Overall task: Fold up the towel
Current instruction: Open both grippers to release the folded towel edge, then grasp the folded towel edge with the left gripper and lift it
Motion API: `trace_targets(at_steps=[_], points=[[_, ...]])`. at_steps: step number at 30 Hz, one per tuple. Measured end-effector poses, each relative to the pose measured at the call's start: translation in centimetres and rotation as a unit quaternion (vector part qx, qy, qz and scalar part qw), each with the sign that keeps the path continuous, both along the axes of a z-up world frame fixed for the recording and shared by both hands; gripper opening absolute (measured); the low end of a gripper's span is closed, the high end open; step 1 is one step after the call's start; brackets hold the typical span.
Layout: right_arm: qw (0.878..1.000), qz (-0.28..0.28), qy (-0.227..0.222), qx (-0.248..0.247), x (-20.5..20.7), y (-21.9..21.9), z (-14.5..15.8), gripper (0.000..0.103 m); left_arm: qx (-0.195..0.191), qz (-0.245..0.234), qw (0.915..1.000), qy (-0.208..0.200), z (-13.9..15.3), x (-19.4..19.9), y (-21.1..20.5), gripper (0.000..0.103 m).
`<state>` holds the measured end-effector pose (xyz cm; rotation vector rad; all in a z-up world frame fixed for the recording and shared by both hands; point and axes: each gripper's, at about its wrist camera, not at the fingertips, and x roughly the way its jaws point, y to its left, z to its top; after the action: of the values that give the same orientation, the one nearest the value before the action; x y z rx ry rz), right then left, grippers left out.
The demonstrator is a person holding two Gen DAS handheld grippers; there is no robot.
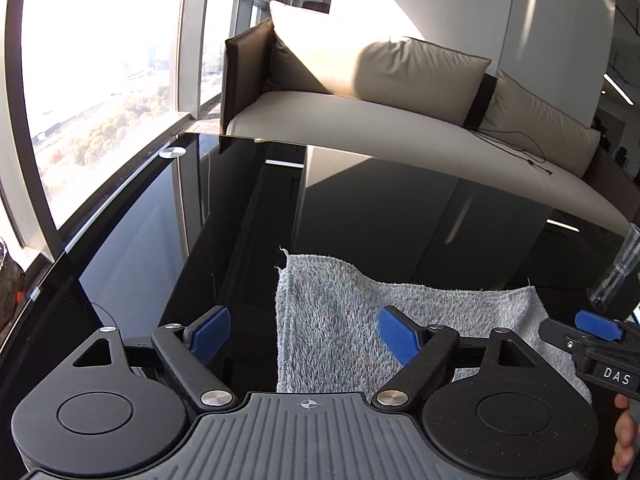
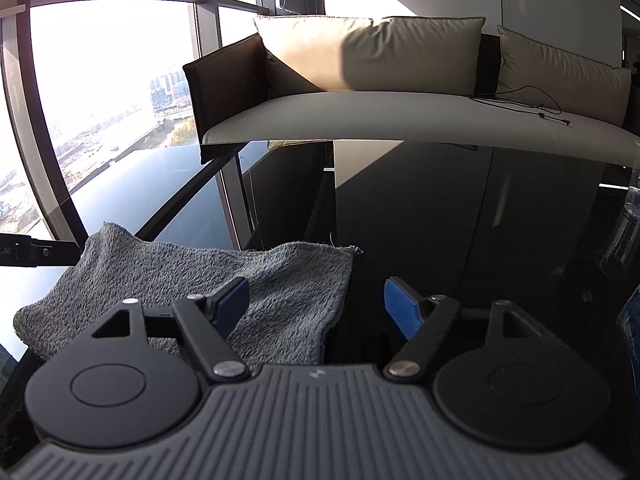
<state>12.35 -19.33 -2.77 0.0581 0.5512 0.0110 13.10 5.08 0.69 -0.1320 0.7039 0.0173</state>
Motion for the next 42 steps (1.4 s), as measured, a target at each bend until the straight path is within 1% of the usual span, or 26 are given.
trace_targets(at_steps=[1,3,4,5,7,12,17,23,27,31,35,40,42], points=[[1.000,0.001,-0.001,-0.003,-0.2,0.1,0.1,0.077,-0.002,0.000,1.0000,0.003,0.0,-0.1,0.1,0.091],[1.000,0.002,0.000,-0.009,-0.7,0.3,0.1,0.078,-0.006,-0.001,1.0000,0.005,-0.1,-0.4,0.1,0.101],[1.000,0.002,0.001,-0.011,-1.0,0.5,0.1,0.080,-0.007,-0.002,1.0000,0.005,-0.1,-0.6,0.1,0.102],[1.000,0.002,0.002,-0.013,-1.2,0.6,0.1,0.086,-0.005,-0.006,1.0000,0.006,-0.2,-0.8,0.0,0.102],[1.000,0.001,0.002,-0.020,-1.8,0.8,0.1,0.090,0.002,-0.012,0.9998,0.013,-0.4,-1.1,-0.2,0.102],[1.000,0.003,0.004,-0.026,-3.0,1.1,0.0,0.090,0.010,-0.026,0.9993,0.026,-1.0,-2.0,-0.8,0.102],[1.000,-0.003,0.012,-0.022,-4.0,1.2,-0.1,0.090,0.028,-0.038,0.9986,0.023,-1.2,-3.1,-1.6,0.102],[1.000,-0.021,0.015,-0.006,-5.4,1.4,-0.2,0.090,0.031,-0.041,0.9983,0.026,-1.5,-4.4,-2.0,0.102],[0.999,-0.030,0.014,0.004,-6.3,1.5,-0.2,0.090,0.023,-0.041,0.9984,0.031,-1.6,-5.3,-1.7,0.102],[0.999,-0.037,0.015,0.003,-7.2,1.5,-0.3,0.090,0.011,-0.037,0.9988,0.030,-1.4,-6.2,-1.2,0.102],[0.999,-0.049,0.017,0.012,-7.8,1.0,-0.3,0.090,-0.018,-0.039,0.9987,0.029,-1.2,-7.0,-0.7,0.101],[0.998,-0.057,0.018,0.019,-8.1,0.6,-0.2,0.090,-0.034,-0.040,0.9981,0.032,-1.3,-7.3,-0.6,0.092],[0.998,-0.058,0.019,0.021,-8.1,0.6,-0.2,0.090,-0.037,-0.038,0.9982,0.029,-1.4,-7.4,-0.5,0.091]])
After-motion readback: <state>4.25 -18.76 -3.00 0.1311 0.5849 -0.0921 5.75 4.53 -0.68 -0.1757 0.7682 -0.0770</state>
